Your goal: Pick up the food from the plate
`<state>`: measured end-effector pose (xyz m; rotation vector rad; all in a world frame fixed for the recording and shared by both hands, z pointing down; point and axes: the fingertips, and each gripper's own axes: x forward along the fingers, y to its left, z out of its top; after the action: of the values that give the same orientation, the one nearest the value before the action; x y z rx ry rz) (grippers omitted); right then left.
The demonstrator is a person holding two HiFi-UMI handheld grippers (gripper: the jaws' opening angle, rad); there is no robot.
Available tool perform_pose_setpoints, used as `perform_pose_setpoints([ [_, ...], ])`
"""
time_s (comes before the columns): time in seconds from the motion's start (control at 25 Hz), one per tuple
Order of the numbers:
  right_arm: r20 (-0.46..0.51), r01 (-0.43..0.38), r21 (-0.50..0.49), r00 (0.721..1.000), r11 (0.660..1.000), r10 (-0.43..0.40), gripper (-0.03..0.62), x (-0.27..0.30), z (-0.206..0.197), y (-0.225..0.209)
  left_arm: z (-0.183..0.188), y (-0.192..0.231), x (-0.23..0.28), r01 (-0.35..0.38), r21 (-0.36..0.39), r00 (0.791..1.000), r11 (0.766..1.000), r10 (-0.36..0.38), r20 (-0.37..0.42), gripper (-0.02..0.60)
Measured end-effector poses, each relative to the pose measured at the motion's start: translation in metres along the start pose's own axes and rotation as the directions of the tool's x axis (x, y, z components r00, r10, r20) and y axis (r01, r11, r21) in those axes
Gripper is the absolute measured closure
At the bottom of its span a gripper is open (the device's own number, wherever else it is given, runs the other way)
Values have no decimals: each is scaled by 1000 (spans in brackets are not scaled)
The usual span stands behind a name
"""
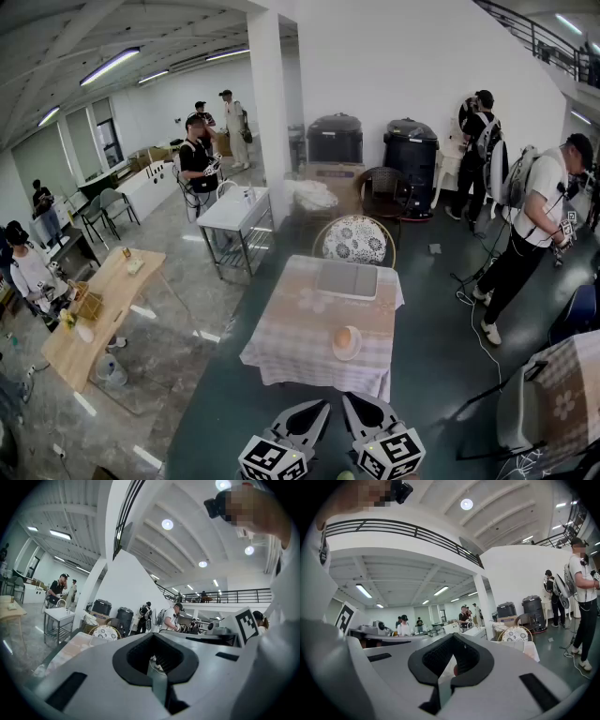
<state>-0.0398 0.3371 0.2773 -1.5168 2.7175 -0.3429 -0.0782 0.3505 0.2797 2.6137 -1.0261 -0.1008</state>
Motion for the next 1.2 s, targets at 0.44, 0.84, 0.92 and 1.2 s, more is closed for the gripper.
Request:
perform_pose_setpoints([
  [0.44,-6,-4,4,1000,1000,4,581,-11,-3,-15,-7,-12,14,-4,2,1000,1000,4,-1,575],
  [0.84,20,-8,52,1000,999,7,580,-20,-1,-37,-14,-11,31,-20,26,1000,999,21,-17,575],
  [0.92,18,-4,52,1000,999,3,580,-22,-3,-45,-16,-10,38,-25,33,999,999,25,-19,575],
  [1.2,40,13,70,999,997,-16,580,-31,1,-77,-14,-13,64,-51,38,999,998,52,-15,575],
])
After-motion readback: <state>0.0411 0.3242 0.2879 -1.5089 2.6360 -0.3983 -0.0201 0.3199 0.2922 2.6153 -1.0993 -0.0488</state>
